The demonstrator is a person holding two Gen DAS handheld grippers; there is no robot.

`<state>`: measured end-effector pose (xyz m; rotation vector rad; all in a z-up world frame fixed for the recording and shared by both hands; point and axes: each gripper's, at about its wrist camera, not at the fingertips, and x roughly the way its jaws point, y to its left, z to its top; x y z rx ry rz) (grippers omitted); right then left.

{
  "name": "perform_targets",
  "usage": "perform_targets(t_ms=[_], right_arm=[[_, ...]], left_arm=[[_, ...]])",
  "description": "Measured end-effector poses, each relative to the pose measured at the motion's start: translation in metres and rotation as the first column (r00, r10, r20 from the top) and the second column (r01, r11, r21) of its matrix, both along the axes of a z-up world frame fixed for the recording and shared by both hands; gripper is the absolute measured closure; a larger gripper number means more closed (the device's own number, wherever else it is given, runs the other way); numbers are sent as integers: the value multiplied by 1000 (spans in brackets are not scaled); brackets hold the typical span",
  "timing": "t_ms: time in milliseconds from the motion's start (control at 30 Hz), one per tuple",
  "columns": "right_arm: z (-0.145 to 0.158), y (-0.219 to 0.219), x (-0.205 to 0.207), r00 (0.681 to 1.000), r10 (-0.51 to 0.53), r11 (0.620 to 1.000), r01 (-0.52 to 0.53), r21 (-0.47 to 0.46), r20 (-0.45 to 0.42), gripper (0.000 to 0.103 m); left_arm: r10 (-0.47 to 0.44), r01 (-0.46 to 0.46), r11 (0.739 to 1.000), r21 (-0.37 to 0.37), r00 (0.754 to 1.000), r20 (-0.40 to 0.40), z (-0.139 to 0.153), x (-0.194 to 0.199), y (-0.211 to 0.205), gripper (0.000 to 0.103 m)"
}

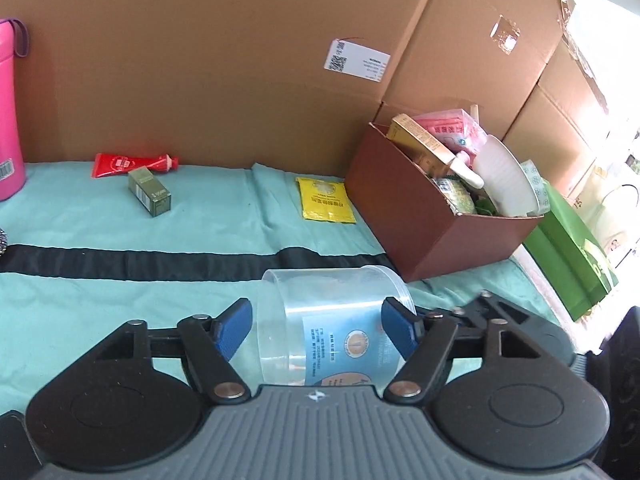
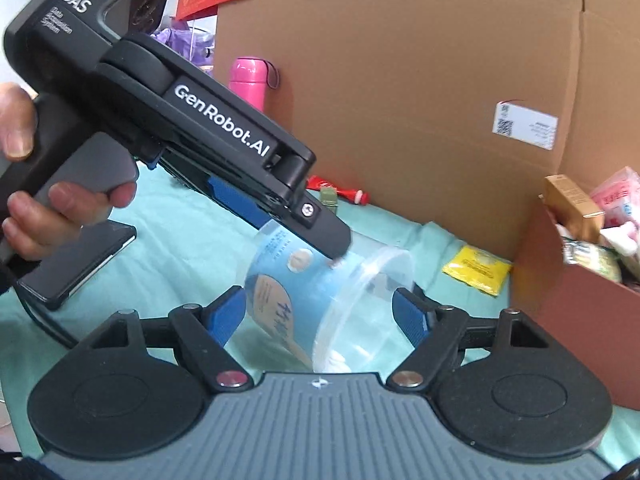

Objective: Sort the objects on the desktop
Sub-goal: 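Lift the tub and carry it over the brown box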

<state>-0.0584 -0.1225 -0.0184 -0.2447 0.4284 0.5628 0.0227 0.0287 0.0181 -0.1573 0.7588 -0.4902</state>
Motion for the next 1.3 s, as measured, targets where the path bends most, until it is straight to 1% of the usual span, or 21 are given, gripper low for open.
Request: perform_targets(t_ms=[67, 133, 200, 267, 333, 400, 500, 567, 667, 767, 867, 933, 1000, 1067, 1167, 1200, 1300], right_arm=[[-4, 4, 3, 1000, 0, 1000, 0, -10, 11, 25], [-9, 5, 6, 1000, -6, 999, 7, -33, 15, 27], [-9, 3, 6, 1000, -20, 999, 21, -38, 21, 28], [-5, -3, 6, 999, -47, 999, 47, -23, 13, 29], [6, -12, 0, 995, -71, 997, 72, -16, 70, 29], [20, -22, -5, 986, -97, 995, 99, -7, 136, 29], [49, -47, -13, 960, -154, 988, 151, 29, 233, 29], [68, -66, -17, 933, -201, 980, 195, 49, 300, 29], [90, -96, -19, 881, -283, 959, 273, 82, 380, 29], [103, -127, -16, 834, -367, 929, 345, 131, 411, 29], [105, -156, -6, 803, -430, 902, 402, 158, 413, 29], [104, -172, 3, 790, -452, 890, 432, 149, 415, 29], [101, -184, 14, 784, -461, 884, 449, 134, 415, 29], [96, -194, 24, 787, -461, 883, 455, 117, 411, 29], [88, -204, 40, 793, -460, 880, 466, 89, 398, 29], [85, -206, 44, 797, -460, 880, 469, 81, 392, 29], [78, -211, 54, 804, -466, 875, 480, 59, 370, 29]], left_arm=[[-30, 31, 999, 9, 999, -27, -5, 0, -4, 24], [-61, 62, 998, 17, 996, -60, -10, 0, -11, 29], [-52, 54, 997, 56, 998, -29, -7, -4, -21, 31], [-53, 51, 995, 89, 998, 21, 4, -10, -33, 33], [-70, 62, 993, 96, 994, 84, 21, -17, -45, 33], [-91, 78, 993, 89, 984, 153, 43, -22, -58, 33], [-137, 124, 990, 69, 957, 255, 77, -24, -81, 33], [-176, 164, 984, 66, 932, 316, 97, -23, -101, 33], [-242, 232, 970, 73, 889, 389, 121, -16, -137, 33], [-298, 289, 953, 87, 854, 426, 132, -4, -172, 33], [-334, 325, 941, 99, 835, 437, 133, 13, -204, 33], [-347, 338, 936, 102, 830, 437, 129, 22, -221, 33], [-349, 343, 935, 94, 832, 432, 124, 33, -232, 33], [-342, 343, 936, 75, 845, 412, 119, 44, -239, 34], [-330, 338, 940, 42, 870, 366, 113, 60, -247, 35], [-327, 337, 941, 35, 877, 353, 111, 64, -248, 37], [-323, 330, 943, 39, 885, 334, 107, 69, -253, 38]])
